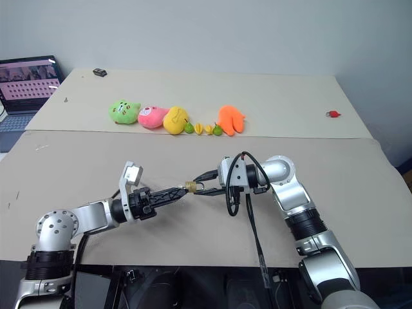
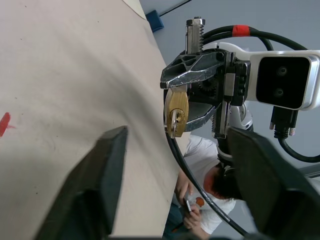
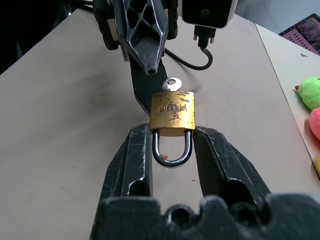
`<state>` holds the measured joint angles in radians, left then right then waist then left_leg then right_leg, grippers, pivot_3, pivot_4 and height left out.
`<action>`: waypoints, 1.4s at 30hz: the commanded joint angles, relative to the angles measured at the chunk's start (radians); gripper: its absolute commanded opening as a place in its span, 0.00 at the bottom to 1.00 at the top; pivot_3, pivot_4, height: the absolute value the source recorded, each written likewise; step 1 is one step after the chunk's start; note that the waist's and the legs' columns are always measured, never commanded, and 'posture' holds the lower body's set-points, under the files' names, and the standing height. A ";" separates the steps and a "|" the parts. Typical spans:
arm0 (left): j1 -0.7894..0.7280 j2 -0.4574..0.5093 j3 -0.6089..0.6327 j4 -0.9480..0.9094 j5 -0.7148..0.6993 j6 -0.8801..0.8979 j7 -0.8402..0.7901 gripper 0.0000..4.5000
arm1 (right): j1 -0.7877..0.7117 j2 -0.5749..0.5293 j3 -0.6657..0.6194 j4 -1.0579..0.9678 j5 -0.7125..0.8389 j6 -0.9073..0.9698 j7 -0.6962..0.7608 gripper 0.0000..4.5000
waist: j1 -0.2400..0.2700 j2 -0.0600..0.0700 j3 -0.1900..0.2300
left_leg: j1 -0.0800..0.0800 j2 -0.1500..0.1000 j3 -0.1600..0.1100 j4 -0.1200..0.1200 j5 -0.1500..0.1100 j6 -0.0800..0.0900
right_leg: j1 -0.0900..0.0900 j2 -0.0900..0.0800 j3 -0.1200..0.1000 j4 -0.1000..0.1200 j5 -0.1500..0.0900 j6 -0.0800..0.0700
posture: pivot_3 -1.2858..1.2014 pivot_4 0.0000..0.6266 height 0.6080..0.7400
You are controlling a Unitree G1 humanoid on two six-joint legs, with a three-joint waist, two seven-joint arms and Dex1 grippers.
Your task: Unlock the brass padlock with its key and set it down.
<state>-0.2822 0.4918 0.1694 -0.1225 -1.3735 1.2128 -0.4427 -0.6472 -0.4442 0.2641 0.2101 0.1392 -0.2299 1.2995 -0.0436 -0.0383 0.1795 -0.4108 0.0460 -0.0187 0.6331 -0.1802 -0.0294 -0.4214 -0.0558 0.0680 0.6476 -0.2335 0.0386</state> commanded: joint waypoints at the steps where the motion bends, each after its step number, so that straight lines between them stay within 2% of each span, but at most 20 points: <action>1: -0.020 -0.002 -0.007 -0.022 0.009 -0.004 -0.022 0.63 | -0.014 -0.006 -0.014 -0.030 0.017 -0.004 -0.012 0.19 | 0.000 0.000 0.000 | 0.000 0.000 0.000 0.000 0.000 0.000 | 0.000 0.000 0.000 0.000 0.000 0.000 | 0.52 0.24 0.86; 10: -0.066 -0.040 0.050 0.035 -0.053 -0.006 0.027 0.63 | -0.010 -0.006 -0.011 -0.025 0.015 -0.007 -0.013 0.19 | 0.001 0.000 0.000 | 0.000 0.000 0.000 0.000 0.000 0.000 | 0.000 0.000 0.000 0.000 0.000 0.000 | 0.52 0.24 0.86; 13: -0.065 -0.035 0.052 0.035 -0.055 0.003 0.025 0.48 | -0.011 -0.007 -0.011 -0.022 0.014 -0.008 -0.012 0.19 | 0.001 0.000 0.000 | -0.001 0.000 0.000 0.000 0.000 0.000 | 0.000 0.000 0.000 0.000 0.000 0.000 | 0.52 0.24 0.86; 15: -0.059 -0.027 0.042 0.026 -0.049 0.015 0.017 0.32 | -0.010 -0.006 -0.011 -0.021 0.014 -0.009 -0.013 0.19 | 0.001 0.000 0.000 | -0.001 0.000 0.000 0.000 0.000 0.000 | 0.000 0.000 0.000 0.000 0.000 0.000 | 0.52 0.24 0.86; 27: -0.024 0.000 0.038 0.004 -0.110 0.091 0.005 0.32 | -0.009 -0.006 -0.009 -0.014 0.010 -0.015 -0.013 0.19 | 0.000 0.000 0.000 | -0.001 0.000 0.000 0.000 0.000 0.000 | 0.000 0.000 0.000 0.000 0.000 0.000 | 0.52 0.24 0.86; 35: -0.004 0.004 0.087 0.032 -0.137 0.057 0.050 0.32 | 0.006 -0.011 -0.006 -0.013 0.010 -0.017 -0.008 0.19 | 0.000 0.000 0.000 | 0.000 0.000 0.000 0.000 0.000 0.000 | 0.000 0.000 0.000 0.000 0.000 0.000 | 0.52 0.24 0.86; 42: -0.006 -0.002 0.068 0.029 -0.121 0.052 0.041 0.32 | -0.003 -0.006 -0.004 -0.006 0.012 -0.018 -0.006 0.19 | 0.000 0.000 0.000 | 0.000 0.000 0.000 0.000 0.000 0.000 | 0.000 0.000 0.000 0.000 0.000 0.000 | 0.52 0.24 0.86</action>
<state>-0.2822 0.4901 0.2370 -0.0813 -1.4848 1.2713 -0.3925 -0.6425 -0.4474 0.2663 0.2200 0.1388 -0.2309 1.2978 -0.0435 -0.0384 0.1795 -0.4112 0.0459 -0.0189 0.6329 -0.1802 -0.0294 -0.4217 -0.0559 0.0680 0.6474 -0.2336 0.0386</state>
